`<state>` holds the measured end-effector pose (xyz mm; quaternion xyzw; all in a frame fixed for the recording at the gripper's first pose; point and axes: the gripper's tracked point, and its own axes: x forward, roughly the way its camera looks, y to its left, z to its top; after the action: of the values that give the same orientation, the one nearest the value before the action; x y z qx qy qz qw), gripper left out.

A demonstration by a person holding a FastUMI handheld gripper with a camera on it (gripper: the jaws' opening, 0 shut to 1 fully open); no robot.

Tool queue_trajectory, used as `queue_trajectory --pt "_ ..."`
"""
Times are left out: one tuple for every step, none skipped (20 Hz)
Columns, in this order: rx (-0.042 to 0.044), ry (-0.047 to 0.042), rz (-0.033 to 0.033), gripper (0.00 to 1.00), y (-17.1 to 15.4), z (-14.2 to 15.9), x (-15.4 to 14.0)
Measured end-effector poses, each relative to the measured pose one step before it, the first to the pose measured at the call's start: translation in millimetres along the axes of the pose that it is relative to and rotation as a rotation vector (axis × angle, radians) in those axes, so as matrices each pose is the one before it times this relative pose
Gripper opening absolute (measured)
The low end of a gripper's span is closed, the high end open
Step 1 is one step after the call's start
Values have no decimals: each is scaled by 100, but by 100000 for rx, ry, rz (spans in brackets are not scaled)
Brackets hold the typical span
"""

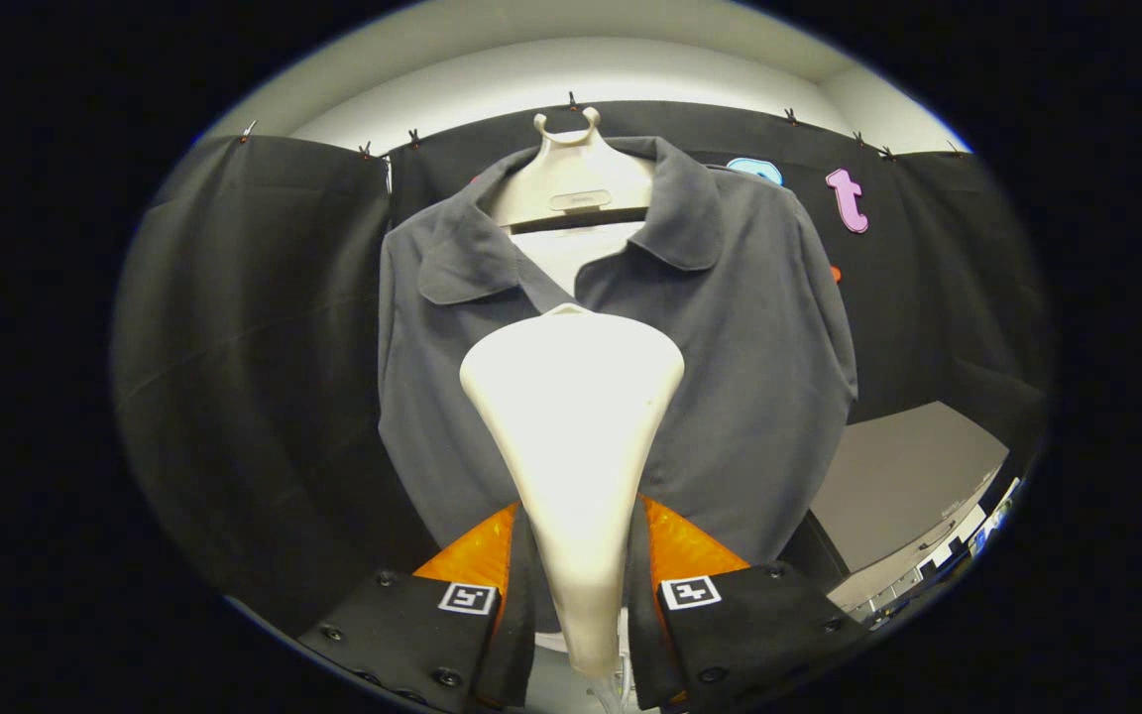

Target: Iron the clothes twice with a garment steamer, once on the left side and once on the right side.

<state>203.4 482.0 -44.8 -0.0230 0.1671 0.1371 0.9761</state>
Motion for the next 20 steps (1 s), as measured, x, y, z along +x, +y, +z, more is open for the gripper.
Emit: queue_trajectory --pt "-442 -317 885 47 809 341 417" --pt "-193 -150 617 46 655 338 594" --pt "178 322 788 46 561 159 643" --pt "160 317 829 47 561 -37 523" --pt "55 63 594 47 524 138 700" --pt "-541 335 269 47 375 63 629" --pt "-613 198 104 47 292 -19 556" --pt "-705 125 367 47 319 -174 665" --pt "-904 547 122 47 222 -183 795" --pt "-578 689 -327 46 67 -313 707" --pt "-417 822 59 47 18 -380 600" --pt "451 851 182 47 78 -424 507" --pt "382 -586 -111 47 -116 -82 419" --pt "-1085 -143 -176 47 -37 -320 21" --pt "-1581 281 -313 47 15 -373 -20" --pt "-962 356 -67 47 26 -346 140" --pt "-243 381 301 47 -5 -398 180" --pt "209 805 359 47 176 -434 244" --pt "395 1103 285 47 48 -612 226" --pt "337 1061 173 47 12 -500 191"
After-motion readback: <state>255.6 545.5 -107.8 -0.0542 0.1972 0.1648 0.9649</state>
